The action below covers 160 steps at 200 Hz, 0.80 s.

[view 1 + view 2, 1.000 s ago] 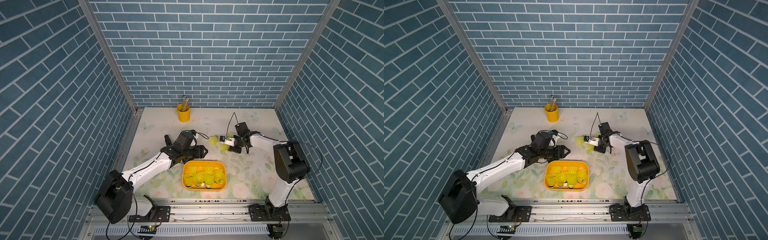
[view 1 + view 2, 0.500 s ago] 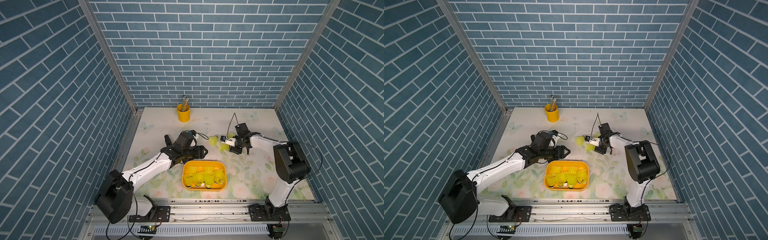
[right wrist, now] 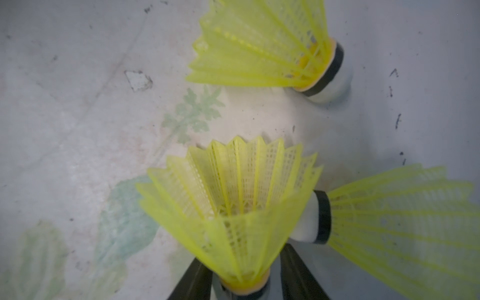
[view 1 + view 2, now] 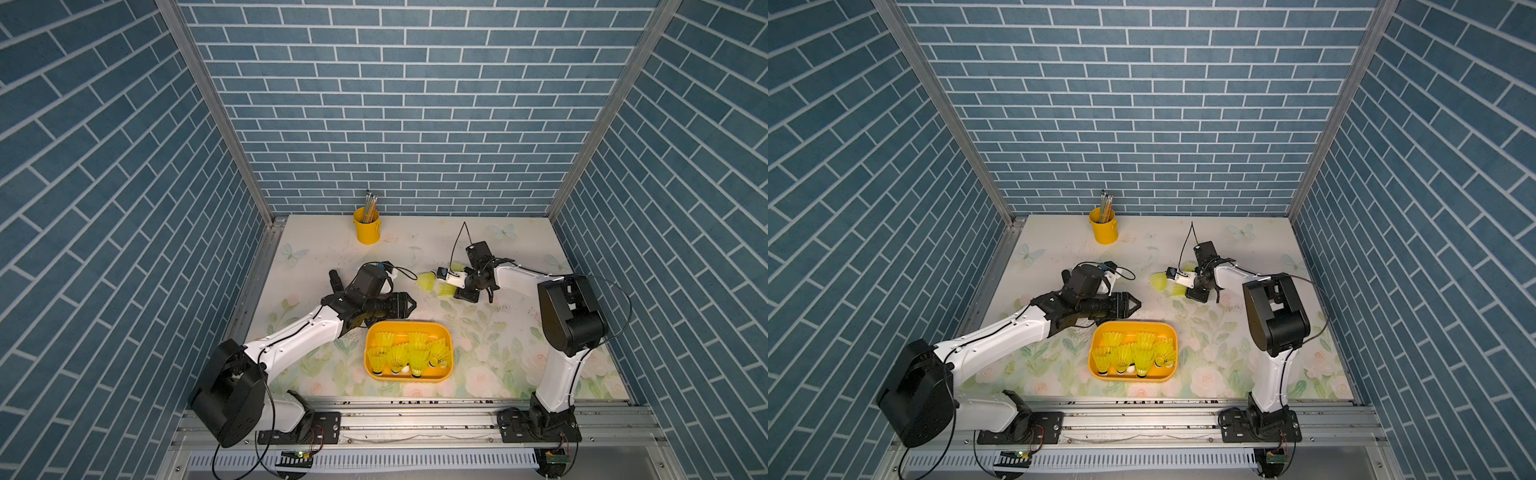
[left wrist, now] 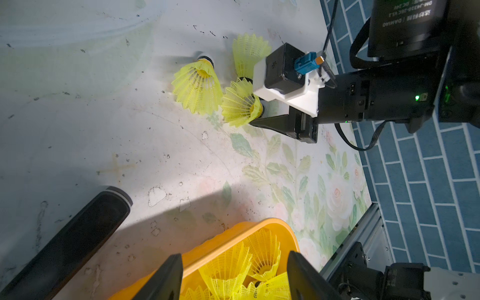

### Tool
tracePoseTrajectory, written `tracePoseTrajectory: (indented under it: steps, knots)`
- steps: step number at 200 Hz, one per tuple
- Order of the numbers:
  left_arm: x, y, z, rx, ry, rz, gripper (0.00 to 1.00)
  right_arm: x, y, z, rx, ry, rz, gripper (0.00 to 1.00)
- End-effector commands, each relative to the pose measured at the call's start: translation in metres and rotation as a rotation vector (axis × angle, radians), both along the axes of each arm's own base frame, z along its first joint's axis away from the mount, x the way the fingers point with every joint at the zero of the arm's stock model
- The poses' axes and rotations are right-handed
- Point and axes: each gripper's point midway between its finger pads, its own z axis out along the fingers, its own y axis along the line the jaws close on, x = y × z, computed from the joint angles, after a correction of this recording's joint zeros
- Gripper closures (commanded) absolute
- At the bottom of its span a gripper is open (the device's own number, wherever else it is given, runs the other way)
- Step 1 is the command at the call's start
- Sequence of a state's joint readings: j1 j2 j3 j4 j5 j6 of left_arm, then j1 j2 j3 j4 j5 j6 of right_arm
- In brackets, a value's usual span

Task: Put the shuttlecocks into the storage box
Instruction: Pick up the shuttlecock at the center of the board.

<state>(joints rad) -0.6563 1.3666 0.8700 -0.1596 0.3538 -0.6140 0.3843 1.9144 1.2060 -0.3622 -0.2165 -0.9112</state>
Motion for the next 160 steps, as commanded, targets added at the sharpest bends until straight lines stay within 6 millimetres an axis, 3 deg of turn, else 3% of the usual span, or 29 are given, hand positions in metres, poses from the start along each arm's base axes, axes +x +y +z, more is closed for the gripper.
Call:
tracePoseTrajectory:
  steps: [1, 29, 81, 133, 160]
  knots:
    - [-0.003, -0.002, 0.005, -0.021, 0.006, -0.024, 0.30, -0.015, 0.002, -0.009, 0.003, 0.090, -0.007, 0.61]
    - [-0.005, -0.006, 0.003, -0.028, 0.017, -0.045, 0.30, -0.023, 0.006, -0.006, 0.030, 0.122, -0.032, 0.69]
    - [-0.005, -0.010, 0.001, -0.030, 0.021, -0.066, 0.31, -0.028, 0.010, 0.005, 0.090, 0.132, -0.110, 0.72]
    - [0.012, -0.012, -0.001, -0.035, 0.015, 0.000, 0.30, -0.028, 0.009, 0.015, 0.143, 0.128, -0.234, 0.75]
    - [0.021, -0.018, 0.009, -0.092, -0.005, 0.034, 0.30, -0.030, 0.008, 0.023, 0.184, 0.128, -0.306, 0.75]
